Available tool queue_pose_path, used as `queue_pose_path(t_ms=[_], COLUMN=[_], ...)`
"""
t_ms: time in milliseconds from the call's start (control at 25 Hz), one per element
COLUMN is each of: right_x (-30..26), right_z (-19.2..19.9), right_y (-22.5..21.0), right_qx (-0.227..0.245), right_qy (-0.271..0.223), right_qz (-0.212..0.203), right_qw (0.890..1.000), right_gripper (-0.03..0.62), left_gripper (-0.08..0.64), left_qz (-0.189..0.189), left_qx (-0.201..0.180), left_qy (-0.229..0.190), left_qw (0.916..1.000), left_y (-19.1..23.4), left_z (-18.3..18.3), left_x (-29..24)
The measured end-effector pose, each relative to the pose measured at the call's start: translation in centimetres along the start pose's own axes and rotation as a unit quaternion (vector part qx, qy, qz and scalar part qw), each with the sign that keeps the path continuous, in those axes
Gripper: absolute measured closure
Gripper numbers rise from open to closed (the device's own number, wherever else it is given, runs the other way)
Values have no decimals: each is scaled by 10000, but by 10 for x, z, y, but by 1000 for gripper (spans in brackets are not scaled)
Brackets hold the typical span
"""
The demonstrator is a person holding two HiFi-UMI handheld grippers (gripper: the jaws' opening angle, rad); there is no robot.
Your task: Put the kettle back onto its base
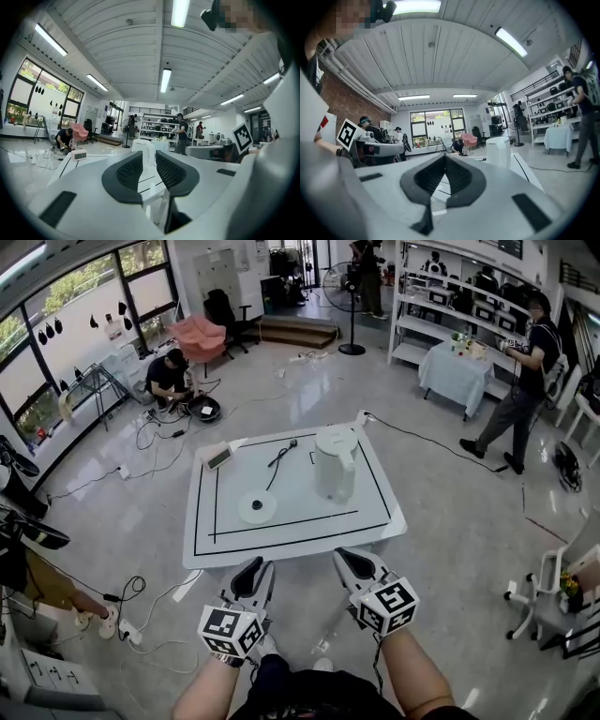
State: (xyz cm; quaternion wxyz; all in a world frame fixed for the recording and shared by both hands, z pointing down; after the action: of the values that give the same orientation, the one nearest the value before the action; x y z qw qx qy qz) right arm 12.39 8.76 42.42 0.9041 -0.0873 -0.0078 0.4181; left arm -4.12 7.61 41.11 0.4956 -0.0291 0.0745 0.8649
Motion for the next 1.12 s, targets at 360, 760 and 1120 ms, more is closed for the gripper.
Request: queue_pose_path(t_ms=[360, 760, 1120], right_x=[-15, -60, -114], right_z=[-20, -29, -36], right_y=[-34, -78, -102], right_qx=[-127, -203, -227], right_qy=[-284, -226, -199], right_qz=[485, 1025, 1331], right_qw=[9983, 9943, 9906], right_gripper=[308, 310, 310], left_gripper=[184, 183, 183], left_qz=[97, 542, 836], left_qx=[-128, -60, -11], left_qy=[-276, -153, -83], left_qw=[9995, 9984, 9965], left_y=[18, 58, 102], left_z=[-19, -27, -34], left_x=[-30, -99, -147])
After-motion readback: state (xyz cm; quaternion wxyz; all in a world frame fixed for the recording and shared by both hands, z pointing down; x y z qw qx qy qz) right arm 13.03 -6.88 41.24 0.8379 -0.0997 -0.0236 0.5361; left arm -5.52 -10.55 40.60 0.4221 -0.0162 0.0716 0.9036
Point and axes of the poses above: the fingertips, and each gripper's own axes: x backward along the fingers, y to its left, z out of its underside, the point moved 2 cm from there along x, backward along the fingers, and after that the axes turned 10 degrees about -z, right-handed, at the moved point
